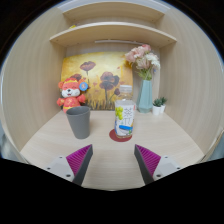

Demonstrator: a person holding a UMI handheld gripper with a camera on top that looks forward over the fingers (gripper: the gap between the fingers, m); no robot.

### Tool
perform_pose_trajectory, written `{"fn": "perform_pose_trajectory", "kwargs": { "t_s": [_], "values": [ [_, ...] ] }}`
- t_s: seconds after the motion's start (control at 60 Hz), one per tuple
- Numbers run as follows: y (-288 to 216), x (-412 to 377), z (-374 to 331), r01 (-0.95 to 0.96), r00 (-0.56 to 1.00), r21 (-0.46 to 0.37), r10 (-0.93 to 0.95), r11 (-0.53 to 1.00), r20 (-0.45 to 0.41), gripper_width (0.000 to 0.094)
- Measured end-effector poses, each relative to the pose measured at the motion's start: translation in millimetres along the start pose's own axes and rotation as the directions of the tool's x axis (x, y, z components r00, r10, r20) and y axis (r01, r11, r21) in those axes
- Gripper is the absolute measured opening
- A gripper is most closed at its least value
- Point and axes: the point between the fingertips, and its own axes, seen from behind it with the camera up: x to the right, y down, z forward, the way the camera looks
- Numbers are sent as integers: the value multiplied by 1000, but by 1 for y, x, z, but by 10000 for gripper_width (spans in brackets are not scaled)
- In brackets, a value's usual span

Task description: Pour water

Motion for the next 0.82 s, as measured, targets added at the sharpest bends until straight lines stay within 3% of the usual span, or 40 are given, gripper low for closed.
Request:
{"fn": "perform_pose_trajectory", "kwargs": {
  "t_s": [0.133, 0.383, 0.817],
  "values": [
    [-1, -13, -30, 4, 1000, 2, -4, 1000, 20, 865],
    [-43, -8, -75, -4, 1000, 102, 4, 995, 3, 865],
    [-88, -7, -122, -31, 1000, 196, 29, 980, 10, 863]
  ]
}}
